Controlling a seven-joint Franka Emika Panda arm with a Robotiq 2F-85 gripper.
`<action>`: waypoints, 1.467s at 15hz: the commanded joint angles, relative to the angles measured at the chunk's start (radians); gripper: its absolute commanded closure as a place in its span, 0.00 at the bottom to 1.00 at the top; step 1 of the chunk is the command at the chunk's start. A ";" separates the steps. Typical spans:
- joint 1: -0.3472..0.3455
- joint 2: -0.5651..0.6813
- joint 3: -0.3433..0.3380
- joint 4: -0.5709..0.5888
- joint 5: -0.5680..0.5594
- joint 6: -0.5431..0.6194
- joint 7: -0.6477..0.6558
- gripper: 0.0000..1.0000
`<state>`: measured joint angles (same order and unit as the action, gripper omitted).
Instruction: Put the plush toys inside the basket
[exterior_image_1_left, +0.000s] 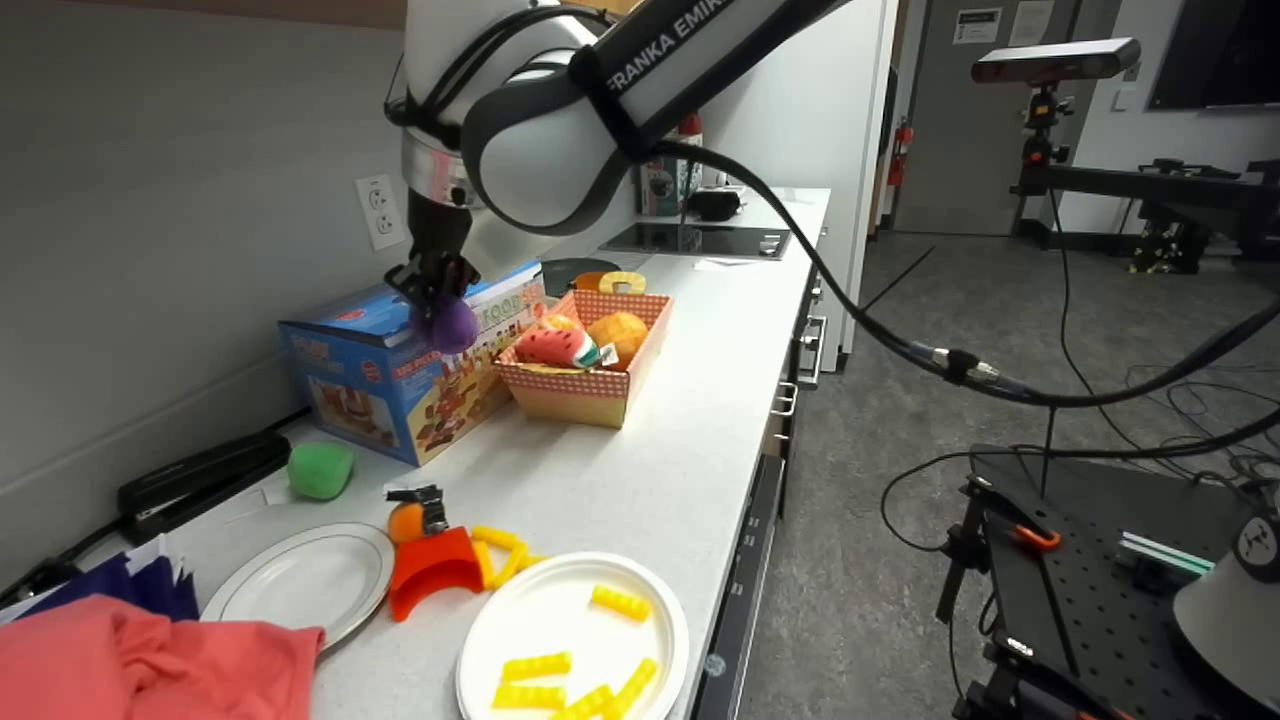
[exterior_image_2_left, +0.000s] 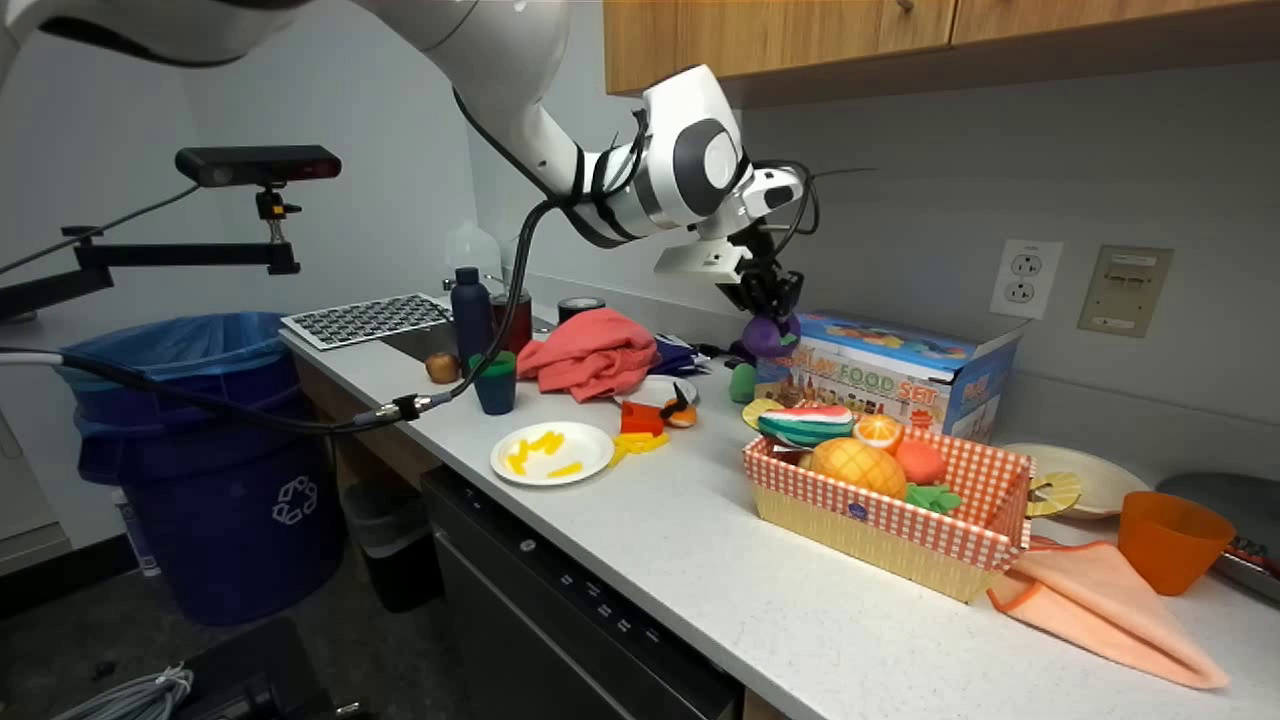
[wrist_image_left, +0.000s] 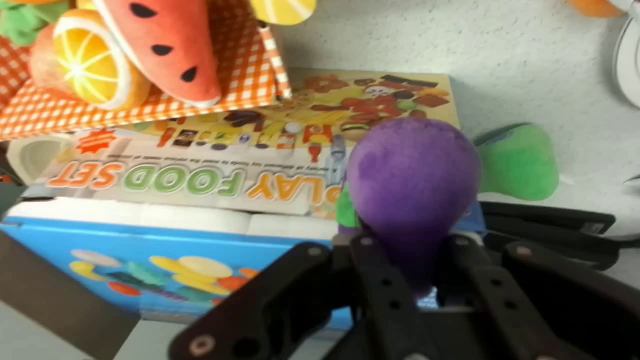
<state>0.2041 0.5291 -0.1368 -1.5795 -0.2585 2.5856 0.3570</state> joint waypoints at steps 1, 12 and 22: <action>-0.002 -0.068 -0.069 -0.066 -0.043 0.017 0.083 0.94; 0.000 -0.110 -0.274 -0.195 -0.310 0.002 0.474 0.94; -0.018 -0.119 -0.217 -0.284 -0.298 -0.014 0.543 0.38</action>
<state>0.1924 0.4394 -0.3757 -1.8423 -0.5390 2.5896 0.8794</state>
